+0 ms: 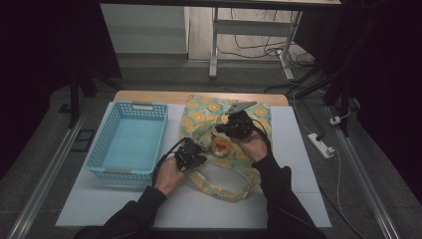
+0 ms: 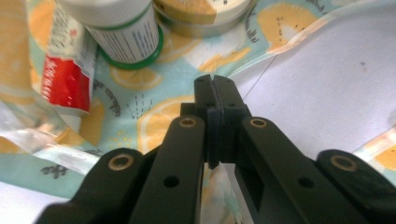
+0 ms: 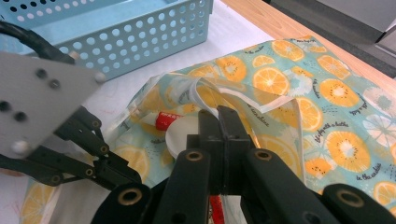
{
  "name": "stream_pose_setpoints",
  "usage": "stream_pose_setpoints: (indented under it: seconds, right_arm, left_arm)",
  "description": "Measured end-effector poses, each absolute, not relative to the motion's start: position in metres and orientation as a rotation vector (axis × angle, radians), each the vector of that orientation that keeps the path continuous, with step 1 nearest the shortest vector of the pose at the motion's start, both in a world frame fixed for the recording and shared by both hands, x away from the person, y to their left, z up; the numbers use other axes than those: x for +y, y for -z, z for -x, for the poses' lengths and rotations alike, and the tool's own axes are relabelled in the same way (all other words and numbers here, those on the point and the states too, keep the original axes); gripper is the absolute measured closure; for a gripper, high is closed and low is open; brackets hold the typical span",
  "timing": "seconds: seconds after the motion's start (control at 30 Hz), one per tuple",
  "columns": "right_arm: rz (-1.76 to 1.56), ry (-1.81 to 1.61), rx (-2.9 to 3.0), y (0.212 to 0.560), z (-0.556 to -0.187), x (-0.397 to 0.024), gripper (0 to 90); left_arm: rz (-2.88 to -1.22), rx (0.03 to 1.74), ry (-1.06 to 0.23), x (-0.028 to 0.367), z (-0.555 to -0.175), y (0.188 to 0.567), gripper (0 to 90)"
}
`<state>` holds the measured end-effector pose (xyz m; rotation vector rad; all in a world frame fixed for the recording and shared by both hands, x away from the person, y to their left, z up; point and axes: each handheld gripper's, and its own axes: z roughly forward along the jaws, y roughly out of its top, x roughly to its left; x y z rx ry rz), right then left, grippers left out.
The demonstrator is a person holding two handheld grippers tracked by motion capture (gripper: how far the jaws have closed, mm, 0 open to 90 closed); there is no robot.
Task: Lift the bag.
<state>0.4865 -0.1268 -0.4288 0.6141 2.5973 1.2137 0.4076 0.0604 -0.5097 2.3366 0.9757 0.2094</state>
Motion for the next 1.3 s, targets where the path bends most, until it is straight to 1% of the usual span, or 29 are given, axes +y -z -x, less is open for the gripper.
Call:
stream_pose_setpoints:
  seconds: [0.13,0.33,0.47,0.8,0.93,1.3]
  right_arm:
    - [-0.613,-1.214,2.599,0.427,-0.486,-0.127,89.6]
    - [-0.61,-1.218,2.601,0.423,-0.484,-0.127,89.7]
    - [-0.609,-1.22,2.601,0.422,-0.483,-0.126,89.7]
    - [-0.61,-1.218,2.601,0.421,-0.484,-0.128,89.7]
    - [-0.609,-1.219,2.601,0.42,-0.483,-0.128,89.7]
    - [-0.606,-1.236,2.615,0.414,-0.482,-0.128,89.7]
  left_arm:
    - [-2.323,0.969,-0.18,0.059,-0.407,0.502,90.0]
    - [-2.322,0.947,-0.178,0.06,-0.405,0.488,90.0]
    - [-2.312,0.95,-0.142,0.064,-0.409,0.486,90.0]
    - [-2.287,0.96,-0.112,0.067,-0.414,0.482,90.0]
    - [-2.256,0.965,-0.062,0.072,-0.417,0.48,90.0]
    - [-2.201,0.941,-0.025,0.081,-0.42,0.462,90.0]
